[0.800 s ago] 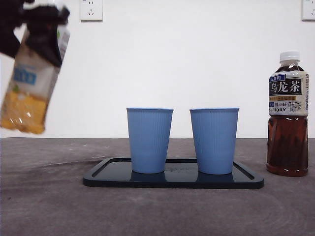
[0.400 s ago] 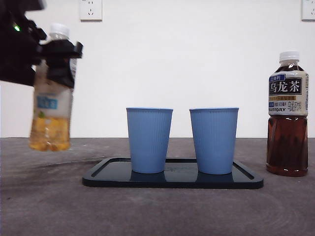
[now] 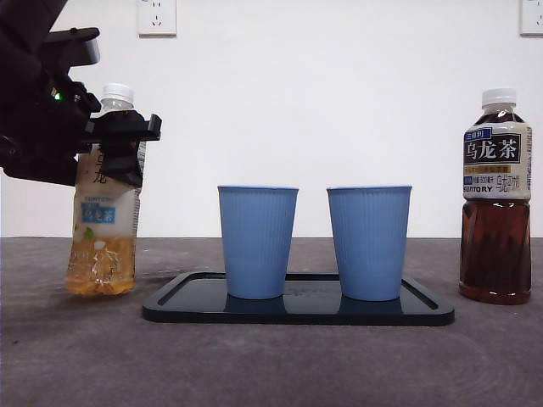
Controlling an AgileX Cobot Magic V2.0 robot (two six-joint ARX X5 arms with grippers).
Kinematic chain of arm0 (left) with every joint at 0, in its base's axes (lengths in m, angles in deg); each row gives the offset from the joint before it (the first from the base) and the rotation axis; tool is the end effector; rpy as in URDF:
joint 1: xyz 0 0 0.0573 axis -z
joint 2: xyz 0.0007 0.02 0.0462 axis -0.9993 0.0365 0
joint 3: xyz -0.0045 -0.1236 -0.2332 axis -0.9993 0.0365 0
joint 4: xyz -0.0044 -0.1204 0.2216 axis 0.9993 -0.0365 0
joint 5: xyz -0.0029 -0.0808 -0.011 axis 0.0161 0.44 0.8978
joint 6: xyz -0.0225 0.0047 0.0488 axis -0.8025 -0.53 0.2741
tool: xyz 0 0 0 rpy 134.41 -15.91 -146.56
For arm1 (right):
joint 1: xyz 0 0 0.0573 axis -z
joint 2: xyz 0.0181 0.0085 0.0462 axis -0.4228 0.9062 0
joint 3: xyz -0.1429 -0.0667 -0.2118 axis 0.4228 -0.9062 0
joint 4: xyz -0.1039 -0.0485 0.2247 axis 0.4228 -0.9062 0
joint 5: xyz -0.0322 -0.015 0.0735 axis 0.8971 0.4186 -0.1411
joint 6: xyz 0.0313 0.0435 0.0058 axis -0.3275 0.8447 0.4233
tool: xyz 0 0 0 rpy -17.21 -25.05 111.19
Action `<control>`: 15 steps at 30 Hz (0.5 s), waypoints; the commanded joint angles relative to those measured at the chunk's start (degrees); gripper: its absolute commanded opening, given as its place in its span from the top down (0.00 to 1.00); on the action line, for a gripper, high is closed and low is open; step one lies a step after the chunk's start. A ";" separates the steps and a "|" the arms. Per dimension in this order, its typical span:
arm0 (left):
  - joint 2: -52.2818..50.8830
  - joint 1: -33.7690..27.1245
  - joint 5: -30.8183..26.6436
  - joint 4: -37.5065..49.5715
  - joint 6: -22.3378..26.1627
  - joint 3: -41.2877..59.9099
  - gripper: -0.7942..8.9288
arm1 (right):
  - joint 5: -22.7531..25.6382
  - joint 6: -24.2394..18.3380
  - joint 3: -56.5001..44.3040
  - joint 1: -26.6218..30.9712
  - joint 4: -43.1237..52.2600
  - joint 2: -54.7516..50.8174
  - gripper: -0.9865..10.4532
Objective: Pour the drink into the cup
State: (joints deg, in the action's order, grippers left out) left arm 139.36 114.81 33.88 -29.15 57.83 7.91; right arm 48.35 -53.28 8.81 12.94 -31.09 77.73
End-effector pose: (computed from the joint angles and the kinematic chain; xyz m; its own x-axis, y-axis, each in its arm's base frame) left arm 0.2458 -0.1149 0.2031 0.9220 -0.1283 -0.3654 0.1277 0.9915 -0.0259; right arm 0.0362 0.0161 0.3707 0.8331 0.4657 -0.2985 -0.3985 0.8795 0.2600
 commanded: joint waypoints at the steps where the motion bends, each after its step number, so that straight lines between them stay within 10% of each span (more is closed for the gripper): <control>1: 0.31 0.28 -0.04 2.29 -1.07 -0.87 0.67 | 0.28 -0.07 1.05 -0.17 0.35 0.17 0.48; 15: -1.03 0.52 -0.04 -1.57 -1.05 -0.94 0.43 | 1.38 -0.09 1.05 -0.17 0.20 0.20 0.48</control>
State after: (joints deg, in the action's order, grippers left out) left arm 138.66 114.83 33.83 -30.66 57.00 7.87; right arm 49.61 -53.28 8.81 12.94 -31.11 77.73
